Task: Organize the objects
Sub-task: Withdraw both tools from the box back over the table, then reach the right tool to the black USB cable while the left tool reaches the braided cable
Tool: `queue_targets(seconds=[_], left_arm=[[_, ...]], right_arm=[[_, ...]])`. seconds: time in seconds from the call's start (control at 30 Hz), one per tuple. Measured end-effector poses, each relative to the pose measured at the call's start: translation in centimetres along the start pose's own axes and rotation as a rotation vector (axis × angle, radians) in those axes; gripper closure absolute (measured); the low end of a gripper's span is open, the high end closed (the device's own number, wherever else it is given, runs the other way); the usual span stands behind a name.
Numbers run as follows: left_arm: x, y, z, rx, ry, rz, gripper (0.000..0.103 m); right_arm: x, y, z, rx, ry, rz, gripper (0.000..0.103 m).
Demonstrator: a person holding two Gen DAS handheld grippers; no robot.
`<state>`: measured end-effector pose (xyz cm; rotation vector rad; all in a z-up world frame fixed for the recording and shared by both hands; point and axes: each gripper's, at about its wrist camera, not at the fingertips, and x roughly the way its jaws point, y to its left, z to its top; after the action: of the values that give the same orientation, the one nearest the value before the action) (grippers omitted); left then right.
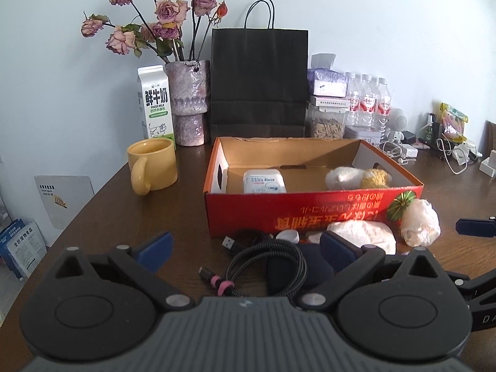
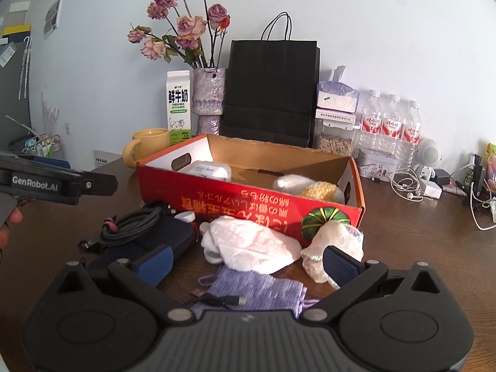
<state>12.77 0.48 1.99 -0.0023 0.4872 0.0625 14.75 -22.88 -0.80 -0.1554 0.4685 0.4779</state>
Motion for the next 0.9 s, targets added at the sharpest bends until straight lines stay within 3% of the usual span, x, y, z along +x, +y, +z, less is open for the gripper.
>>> queue_targets(seconds=[0.6,0.8,0.9], left_arm=[[-0.5,1.5,-2.9,-0.019,0.079,-0.002,0.000],[-0.1,1.8,-3.0,-0.023,0.088,0.001,0.000],[0.3,1.9,-3.1,-0.026,0.100,0.002,0.000]], right_arm=[[1.8,1.2,-2.0,-0.009,0.128,0.068,0.003],[4.0,0.8,-1.3,0.010,0.197,0.117,0.020],[5.0,0.9,-1.4,0.015,0.223,0.127,0.034]])
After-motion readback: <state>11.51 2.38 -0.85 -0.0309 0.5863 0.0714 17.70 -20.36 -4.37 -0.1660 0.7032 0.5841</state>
